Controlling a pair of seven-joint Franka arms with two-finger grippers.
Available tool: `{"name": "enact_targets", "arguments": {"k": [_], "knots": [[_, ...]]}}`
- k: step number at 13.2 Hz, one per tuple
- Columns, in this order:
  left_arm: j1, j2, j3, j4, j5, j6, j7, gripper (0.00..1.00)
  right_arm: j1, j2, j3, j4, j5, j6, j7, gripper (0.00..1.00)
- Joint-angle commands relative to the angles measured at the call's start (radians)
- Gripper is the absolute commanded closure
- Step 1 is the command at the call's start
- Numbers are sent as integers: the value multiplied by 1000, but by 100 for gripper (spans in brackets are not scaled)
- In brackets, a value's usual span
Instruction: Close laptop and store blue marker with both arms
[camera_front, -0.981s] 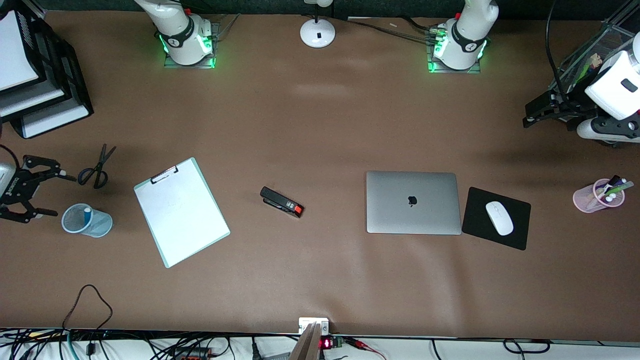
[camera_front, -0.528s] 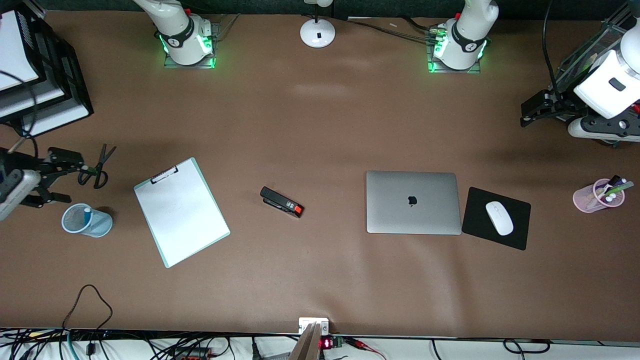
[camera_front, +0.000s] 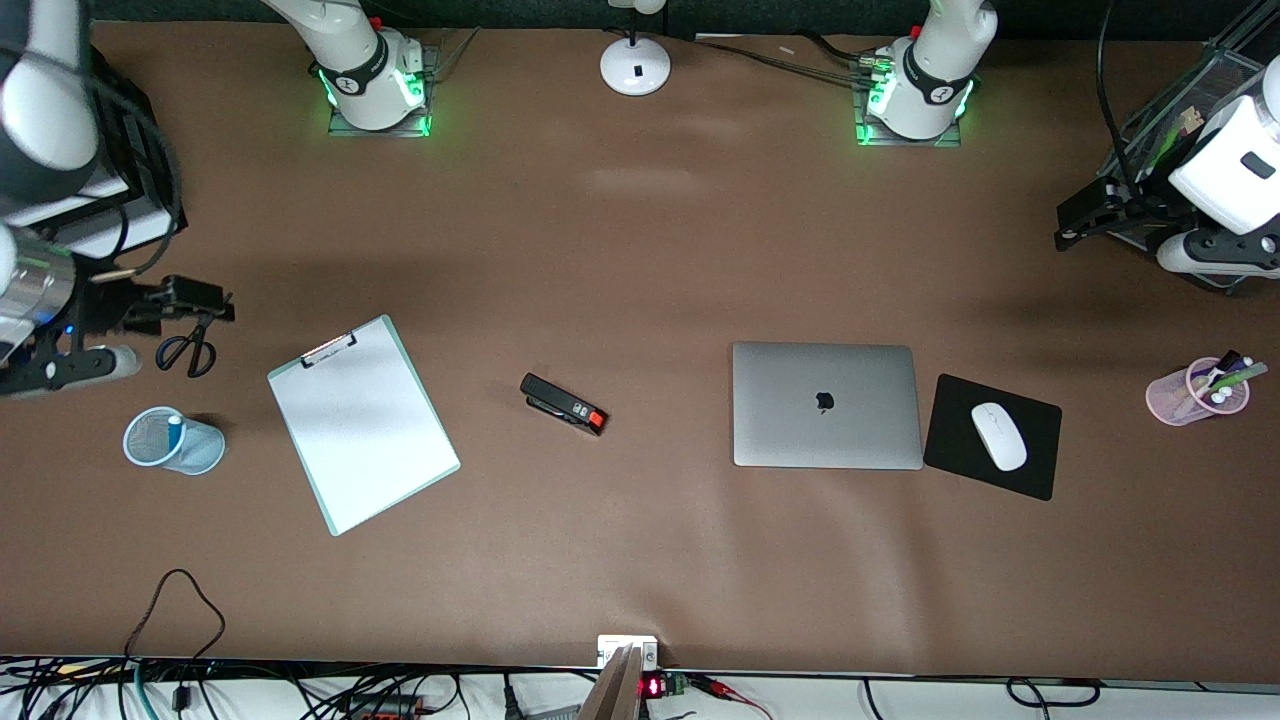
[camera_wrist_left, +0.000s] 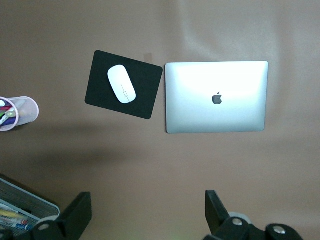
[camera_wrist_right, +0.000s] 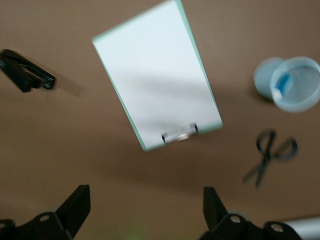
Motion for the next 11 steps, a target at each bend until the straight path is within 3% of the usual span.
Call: {"name": "enact_targets", "arguments": {"k": [1,4,8,11], "knots": [[5,-20,-10,-14,16,-6,-11,0,-6,-82,-11,-28,-60,-54,90,0],[5,-20,-10,-14,16,-6,-11,0,-127,-96,20,-23,-48,-16,68,0],[5,-20,-12,-14,16,-6,-11,0,-118,-112,26,-20,-55,-5,70,0],[5,-20,-13,-14,16,-6,-11,0,-119,-181,26,-122,-52,47,73,0]]}}
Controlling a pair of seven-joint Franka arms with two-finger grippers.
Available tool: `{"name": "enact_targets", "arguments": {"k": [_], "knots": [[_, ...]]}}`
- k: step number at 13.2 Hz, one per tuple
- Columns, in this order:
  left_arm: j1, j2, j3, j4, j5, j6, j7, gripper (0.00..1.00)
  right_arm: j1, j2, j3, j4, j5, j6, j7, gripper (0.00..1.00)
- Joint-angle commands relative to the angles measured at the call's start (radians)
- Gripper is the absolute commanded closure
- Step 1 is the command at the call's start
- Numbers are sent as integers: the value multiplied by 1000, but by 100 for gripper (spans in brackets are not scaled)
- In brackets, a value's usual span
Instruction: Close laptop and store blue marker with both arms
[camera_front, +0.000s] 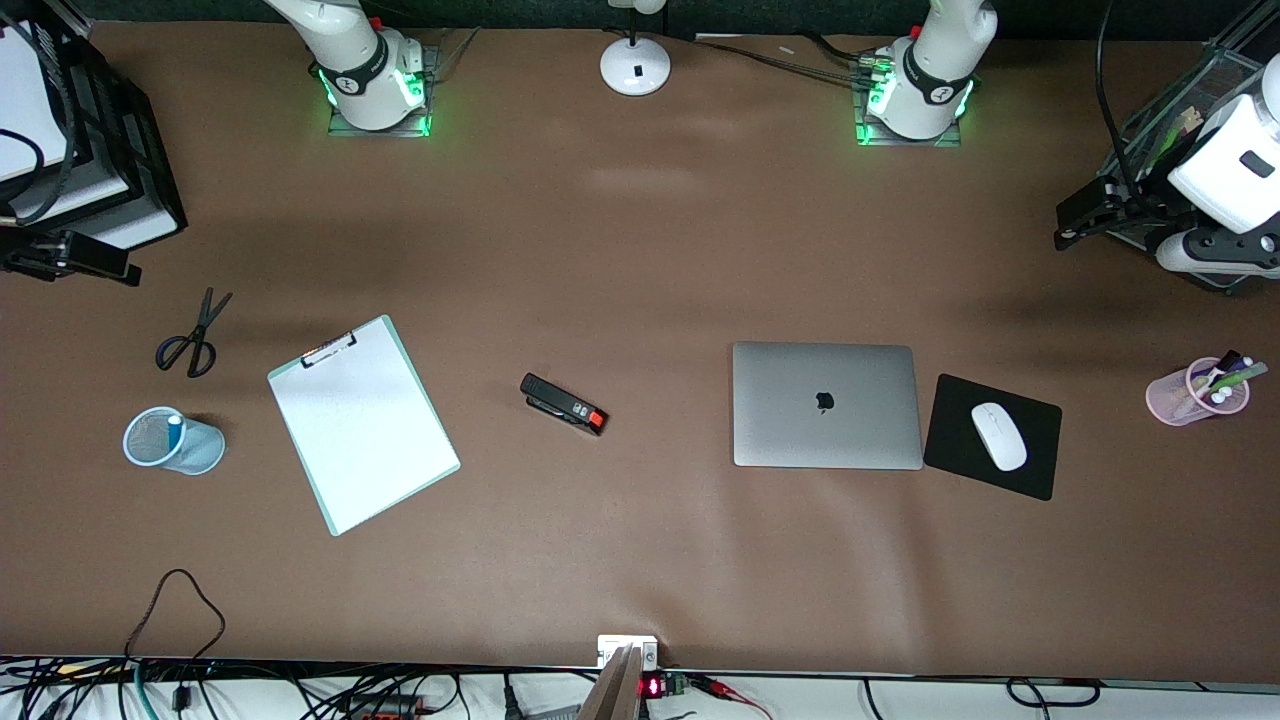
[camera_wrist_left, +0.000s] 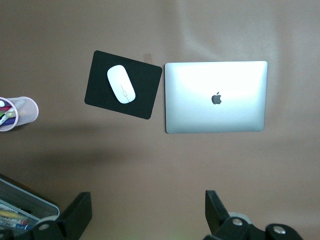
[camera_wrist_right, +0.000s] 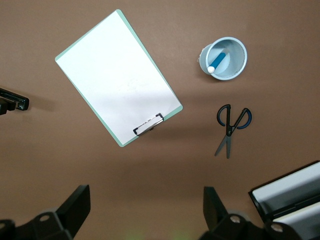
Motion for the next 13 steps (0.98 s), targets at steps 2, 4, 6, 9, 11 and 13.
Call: {"name": "enact_targets", "arguments": {"k": [2,4,6,9,11,13], "knots": [[5,-19,-9,-14,16,-7,-10,0,-5,-155,4,-215,-1,122,14,0],[5,-19,-9,-14,16,-9,-10,0,-2,-172,4,-218,-2,122,12,0],[5,-19,-12,-14,16,-9,-10,0,-2,-189,7,-217,-4,116,11,0],[3,-19,-14,-14,16,-10,-10,0,-2,-189,5,-215,-10,113,3,0],[5,-19,-14,-14,16,-10,-10,0,-4,-186,5,-212,-12,106,5,0],[3,-19,-14,-14,16,-9,-10,0,-4,-178,5,-203,-12,104,6,0]]}}
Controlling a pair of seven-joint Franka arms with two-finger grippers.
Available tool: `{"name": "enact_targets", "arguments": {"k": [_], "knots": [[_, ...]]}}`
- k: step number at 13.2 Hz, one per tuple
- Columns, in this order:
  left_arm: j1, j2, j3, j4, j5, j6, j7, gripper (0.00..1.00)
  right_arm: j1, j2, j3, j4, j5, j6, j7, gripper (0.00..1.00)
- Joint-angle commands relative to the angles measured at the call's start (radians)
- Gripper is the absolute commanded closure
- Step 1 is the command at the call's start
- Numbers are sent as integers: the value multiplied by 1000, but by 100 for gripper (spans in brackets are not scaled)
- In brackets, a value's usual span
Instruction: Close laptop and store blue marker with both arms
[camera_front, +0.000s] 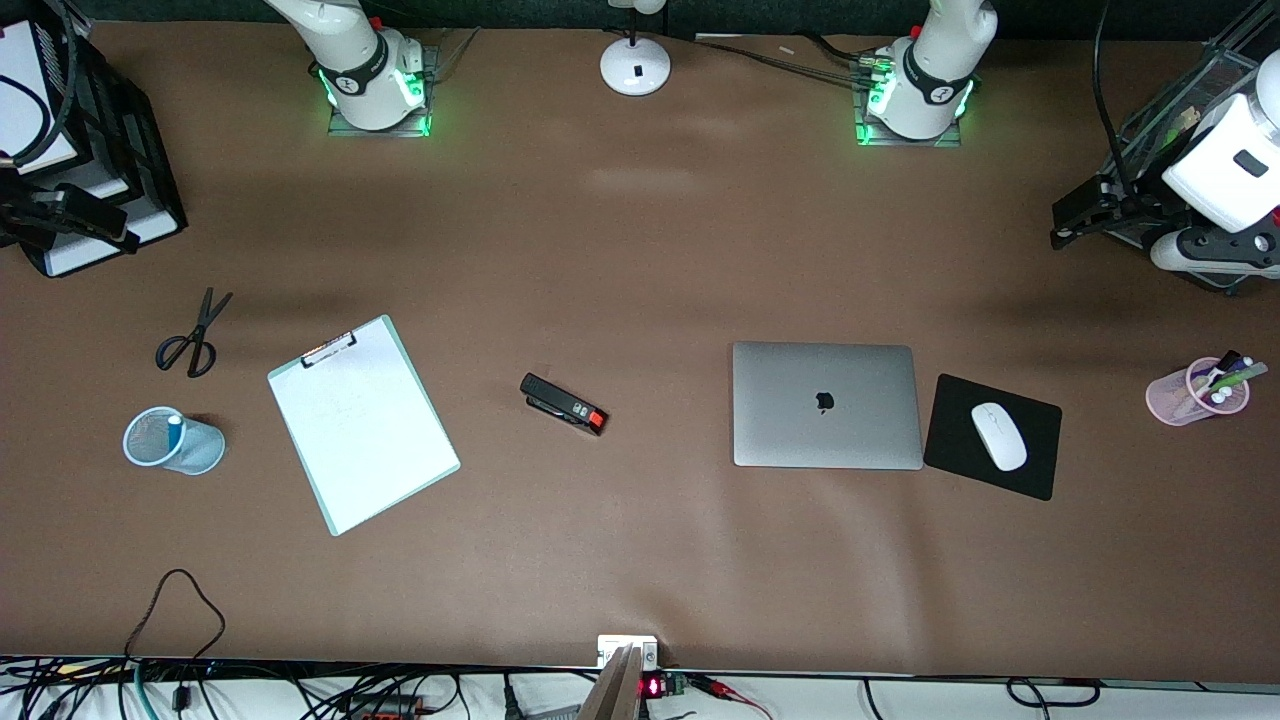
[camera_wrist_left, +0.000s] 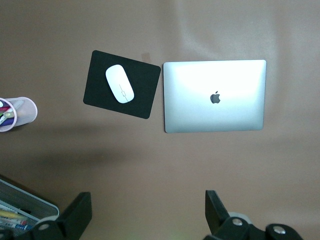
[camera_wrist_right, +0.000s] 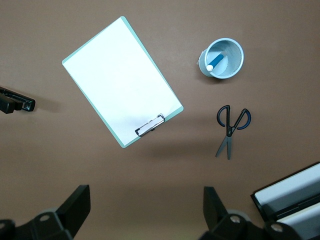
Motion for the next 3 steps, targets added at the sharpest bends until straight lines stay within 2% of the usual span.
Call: {"name": "enact_targets", "arguments": {"k": [1,3], "knots": [[3,-19,-8,-14,16,-8,-10,0,-2,-10,5,-11,-11,8,6,0],[5,-18,-8,-14,16,-6,-10,0,-2,-10,5,-10,-11,8,5,0]]}}
